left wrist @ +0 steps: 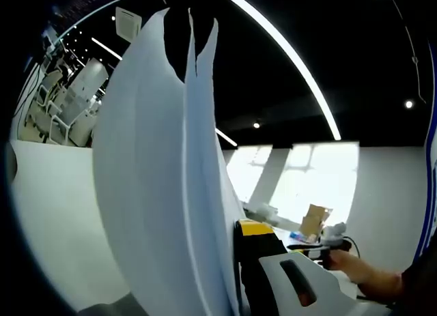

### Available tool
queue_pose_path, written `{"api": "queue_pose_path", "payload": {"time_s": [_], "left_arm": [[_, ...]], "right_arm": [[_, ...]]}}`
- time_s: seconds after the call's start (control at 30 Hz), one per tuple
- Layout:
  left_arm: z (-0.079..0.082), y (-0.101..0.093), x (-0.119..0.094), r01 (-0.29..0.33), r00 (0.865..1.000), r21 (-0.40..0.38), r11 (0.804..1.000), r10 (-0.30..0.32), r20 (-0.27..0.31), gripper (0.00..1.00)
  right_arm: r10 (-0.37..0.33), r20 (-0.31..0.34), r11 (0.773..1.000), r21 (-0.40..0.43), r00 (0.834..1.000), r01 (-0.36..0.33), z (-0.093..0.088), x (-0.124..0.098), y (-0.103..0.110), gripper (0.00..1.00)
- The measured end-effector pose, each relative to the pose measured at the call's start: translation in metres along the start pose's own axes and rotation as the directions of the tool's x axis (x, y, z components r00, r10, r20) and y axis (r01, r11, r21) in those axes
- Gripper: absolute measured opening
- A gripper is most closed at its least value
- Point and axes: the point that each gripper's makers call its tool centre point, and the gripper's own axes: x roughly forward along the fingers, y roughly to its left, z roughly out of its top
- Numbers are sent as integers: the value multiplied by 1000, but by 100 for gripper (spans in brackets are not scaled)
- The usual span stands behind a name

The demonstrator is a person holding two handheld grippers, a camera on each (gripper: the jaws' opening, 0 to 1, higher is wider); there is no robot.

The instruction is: Organize the stack of printing papers by aligning and flattening the scattered papers on the table

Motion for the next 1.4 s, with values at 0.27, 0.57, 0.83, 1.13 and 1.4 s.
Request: {"api": "queue_pose_path", "payload": {"time_s": [0.27, 0.57, 0.83, 1.13, 1.4], "left_arm": [[1, 1, 0, 1, 1000, -1, 1000, -1, 1, 7], [2, 4, 0, 3, 1000, -2, 1000, -3, 1, 7], [1, 3, -1, 1, 1000, 0, 1000, -1, 0, 7], [0, 2, -1, 1, 1000, 1, 1000, -1, -2, 7], [0, 1, -1, 1, 1000, 1, 1000, -1, -3, 7]], "right_arm": [[2, -3, 1000, 4, 1000, -2, -1, 1, 1, 88], [2, -12, 1000, 7, 1000, -2, -4, 3, 1, 88], [-1, -15, 1000, 7, 1000, 1, -6, 3, 2, 88], [-6, -25, 1000, 8, 1000, 6, -9, 4, 1, 88], [-13, -29, 1000, 7, 999, 13, -11, 4, 1, 88]]}}
